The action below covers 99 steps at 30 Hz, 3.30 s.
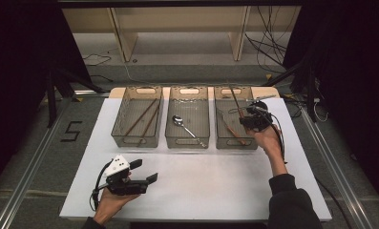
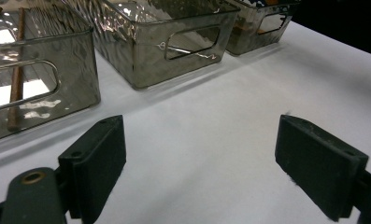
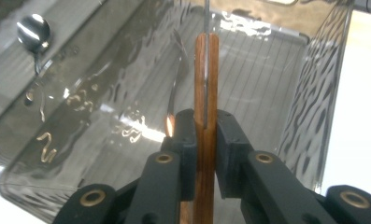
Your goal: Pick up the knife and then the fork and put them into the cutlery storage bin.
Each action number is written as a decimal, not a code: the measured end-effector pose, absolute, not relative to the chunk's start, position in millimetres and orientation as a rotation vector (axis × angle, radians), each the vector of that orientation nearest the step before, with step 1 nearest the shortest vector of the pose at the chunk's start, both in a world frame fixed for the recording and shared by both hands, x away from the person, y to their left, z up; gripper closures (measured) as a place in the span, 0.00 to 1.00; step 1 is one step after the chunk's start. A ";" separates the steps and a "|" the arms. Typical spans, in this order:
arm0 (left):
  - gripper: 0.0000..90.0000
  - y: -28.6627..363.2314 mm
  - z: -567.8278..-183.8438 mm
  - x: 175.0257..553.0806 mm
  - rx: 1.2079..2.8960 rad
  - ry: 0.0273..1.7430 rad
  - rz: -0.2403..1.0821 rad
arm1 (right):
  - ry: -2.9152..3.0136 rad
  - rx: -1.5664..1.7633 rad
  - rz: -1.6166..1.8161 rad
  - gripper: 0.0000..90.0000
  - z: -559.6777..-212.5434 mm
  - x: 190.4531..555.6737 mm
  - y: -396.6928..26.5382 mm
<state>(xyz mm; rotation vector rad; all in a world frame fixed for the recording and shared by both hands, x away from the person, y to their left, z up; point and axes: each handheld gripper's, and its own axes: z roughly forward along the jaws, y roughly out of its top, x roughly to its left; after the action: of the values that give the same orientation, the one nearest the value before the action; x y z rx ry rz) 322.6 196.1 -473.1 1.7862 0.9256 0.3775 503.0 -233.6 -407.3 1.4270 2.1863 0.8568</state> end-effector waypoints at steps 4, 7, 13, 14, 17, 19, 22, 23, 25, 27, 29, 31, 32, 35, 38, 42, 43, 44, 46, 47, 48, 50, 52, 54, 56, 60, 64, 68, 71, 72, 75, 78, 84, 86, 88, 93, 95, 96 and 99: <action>0.18 197.7 -473.4 322.9 1.776 0.935 0.371 | 2.200 1.436 0.832 0.90 -412.1 505.9 -232.8; 0.18 198.6 -473.4 323.2 1.780 0.935 0.372 | 2.211 1.446 0.811 0.90 -414.8 507.0 -231.4; 0.18 197.8 -473.9 323.2 1.778 0.941 0.367 | 2.232 1.462 0.772 0.86 -421.4 509.0 -230.9; 0.18 198.0 -474.0 323.3 1.779 0.941 0.367 | 2.230 1.468 0.786 0.79 -421.2 509.1 -231.6; 0.18 198.5 -474.3 323.7 1.780 0.943 0.368 | 2.225 1.470 0.810 0.67 -416.5 507.4 -231.7; 0.18 198.5 -474.4 323.7 1.781 0.942 0.369 | 2.223 1.453 0.835 0.62 -412.7 504.0 -231.3; 0.18 198.4 -474.4 323.7 1.780 0.943 0.369 | 2.225 1.430 0.875 0.57 -408.1 497.2 -230.0; 0.18 198.4 -474.5 323.7 1.779 0.943 0.367 | 2.224 1.414 0.891 0.55 -406.7 493.9 -228.8; 0.18 198.2 -474.7 323.9 1.779 0.946 0.367 | 2.225 1.380 0.930 0.53 -403.5 485.7 -226.2; 0.18 198.5 -474.8 324.2 1.779 0.947 0.364 | 2.229 1.344 0.983 0.50 -400.3 475.7 -223.2; 0.18 198.8 -475.1 324.5 1.783 0.949 0.364 | 2.223 1.314 1.066 0.48 -397.4 464.2 -220.4; 0.18 199.0 -475.0 324.4 1.782 0.950 0.363 | 2.229 1.279 1.142 0.45 -396.8 452.6 -217.2; 0.18 199.0 -475.0 324.5 1.782 0.950 0.362 | 2.229 1.261 1.165 0.44 -397.0 446.4 -215.4; 0.18 198.9 -475.3 324.6 1.779 0.952 0.353 | 2.228 1.212 1.236 0.40 -399.5 425.6 -211.3; 0.18 198.1 -475.8 325.2 1.781 0.951 0.350 | 2.225 1.173 1.284 0.38 -402.7 406.9 -209.5; 0.18 197.6 -475.7 325.2 1.781 0.950 0.347 | 2.222 1.138 1.364 0.37 -408.8 388.6 -208.7; 0.18 197.5 -475.8 325.3 1.783 0.950 0.348 | 2.224 1.129 1.369 0.37 -409.9 385.7 -208.0; 0.18 197.4 -475.8 325.3 1.786 0.949 0.347 | 2.221 1.117 1.372 0.37 -410.5 383.1 -207.4; 0.18 197.4 -475.7 325.3 1.787 0.949 0.347 | 2.213 1.091 1.394 0.37 -412.5 378.7 -206.1; 0.18 197.4 -475.7 325.3 1.787 0.949 0.346 | 2.217 1.086 1.404 0.36 -413.7 376.8 -205.1; 0.18 197.5 -475.8 325.3 1.788 0.949 0.345 | 2.218 1.073 1.414 0.36 -415.0 375.1 -204.1; 0.18 197.7 -476.0 325.5 1.788 0.948 0.343 | 2.215 1.055 1.416 0.36 -417.1 370.6 -202.0; 0.18 198.0 -476.0 325.6 1.790 0.948 0.341 | 2.213 1.042 1.433 0.36 -418.5 367.5 -200.6; 0.18 198.0 -476.0 325.6 1.790 0.948 0.340 | 2.201 1.033 1.454 0.36 -420.0 363.7 -199.8; 0.18 197.8 -475.9 325.5 1.789 0.948 0.338 | 2.201 1.020 1.476 0.35 -421.9 360.3 -198.8; 0.18 197.4 -475.8 325.4 1.794 0.946 0.334 | 2.212 0.990 1.496 0.34 -425.0 353.6 -196.7; 0.18 198.0 -476.1 325.9 1.793 0.946 0.333 | 2.218 0.968 1.511 0.31 -428.1 347.9 -195.5; 0.18 197.8 -475.9 325.6 1.792 0.944 0.330 | 2.211 0.956 1.519 0.29 -431.6 343.2 -196.1; 0.18 197.2 -475.9 325.3 1.795 0.943 0.324 | 2.207 0.949 1.524 0.28 -434.0 339.4 -198.0; 0.18 197.2 -475.8 325.3 1.796 0.941 0.325 | 2.206 0.946 1.526 0.27 -434.8 337.9 -198.9; 0.18 196.9 -476.0 325.3 1.799 0.939 0.319 | 2.198 0.940 1.525 0.27 -437.6 333.1 -201.9; 0.18 196.4 -475.8 324.9 1.801 0.934 0.317 | 2.186 0.937 1.523 0.27 -440.1 329.3 -205.7; 0.18 195.2 -475.8 324.0 1.798 0.932 0.300 | 2.188 0.945 1.539 0.25 -446.3 321.2 -211.9; 0.18 195.4 -475.6 323.3 1.806 0.927 0.297 | 2.189 0.947 1.535 0.25 -448.9 318.4 -213.5; 0.18 194.9 -475.6 322.0 1.804 0.923 0.297 | 2.181 0.951 1.530 0.25 -451.3 315.9 -215.9; 0.18 195.1 -476.1 318.5 1.807 0.922 0.284 | 2.159 0.990 1.531 0.25 -456.3 311.5 -225.5; 0.18 194.6 -476.8 317.7 1.809 0.921 0.281 | 2.152 1.006 1.534 0.25 -458.6 309.4 -228.4; 0.18 194.3 -476.9 317.4 1.812 0.919 0.278 | 2.149 1.009 1.529 0.25 -459.7 308.5 -229.4; 0.18 193.2 -477.4 316.8 1.823 0.912 0.278 | 2.147 1.022 1.527 0.25 -462.2 306.9 -231.7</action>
<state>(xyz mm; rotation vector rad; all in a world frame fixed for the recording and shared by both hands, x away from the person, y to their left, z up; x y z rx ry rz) 316.8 193.2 -477.4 1.8227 0.9118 0.2784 306.9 -231.7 -462.2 1.0216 2.1467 1.5274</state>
